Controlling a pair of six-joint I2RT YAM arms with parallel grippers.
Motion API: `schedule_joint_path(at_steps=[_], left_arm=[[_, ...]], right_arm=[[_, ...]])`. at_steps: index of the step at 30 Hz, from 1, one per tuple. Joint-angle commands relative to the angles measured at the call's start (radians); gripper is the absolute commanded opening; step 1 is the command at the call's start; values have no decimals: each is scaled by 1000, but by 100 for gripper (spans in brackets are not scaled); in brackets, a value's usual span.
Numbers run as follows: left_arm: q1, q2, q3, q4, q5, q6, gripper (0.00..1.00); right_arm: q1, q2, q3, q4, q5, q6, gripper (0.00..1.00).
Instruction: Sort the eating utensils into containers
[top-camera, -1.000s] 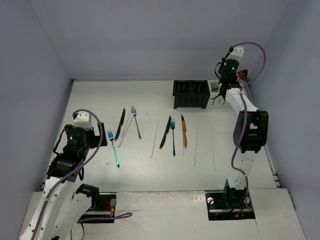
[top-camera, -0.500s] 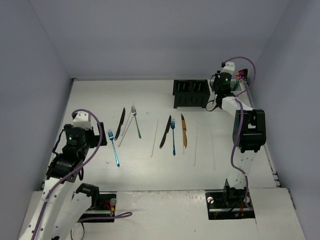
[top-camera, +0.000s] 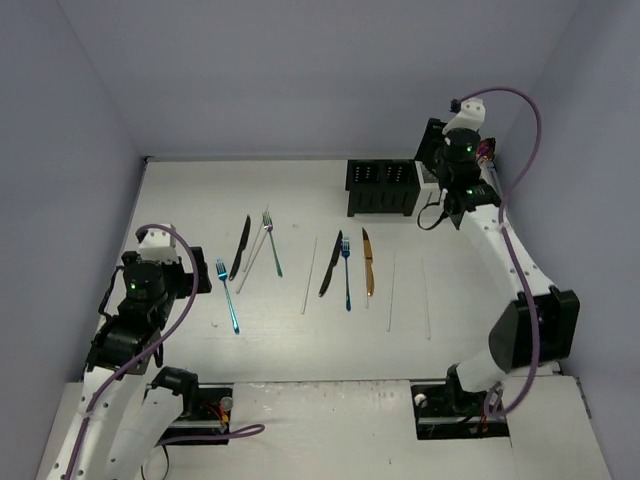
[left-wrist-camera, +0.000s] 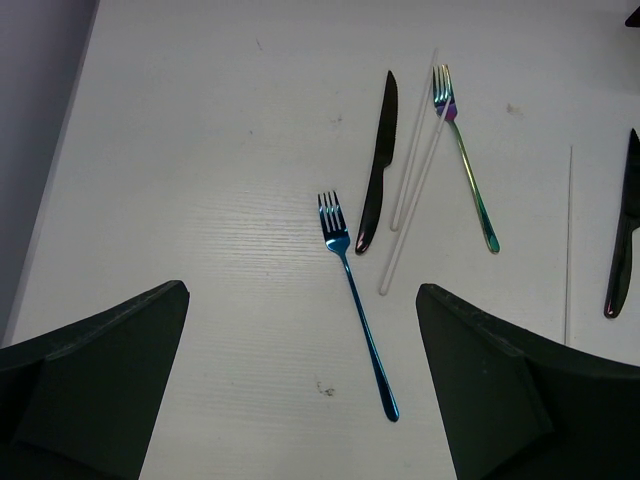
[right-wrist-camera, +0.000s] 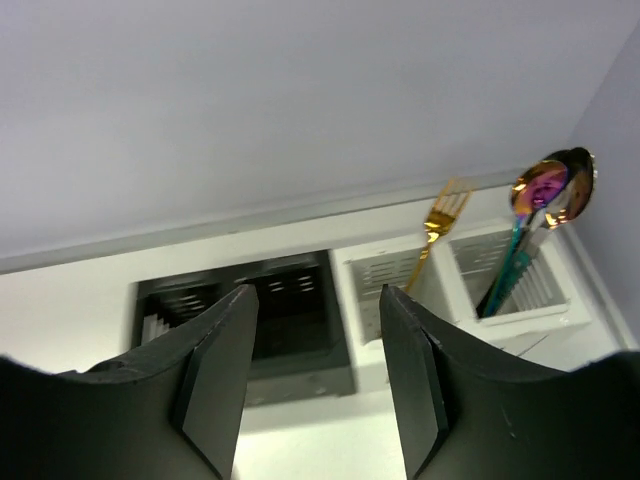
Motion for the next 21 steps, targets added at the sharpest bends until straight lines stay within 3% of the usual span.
schedule_joint_path(at_steps=[1, 11, 21], left_arm=[[0, 2, 14, 50, 6, -6, 97], [-2, -6, 17, 36, -2, -10, 97], [0, -1, 17, 33, 5, -10, 97]], right_arm=[[104, -50, -35, -307, 0, 82, 51], [369, 89, -101, -502, -42, 204, 49], [422, 338, -86, -512, -117, 298, 45]])
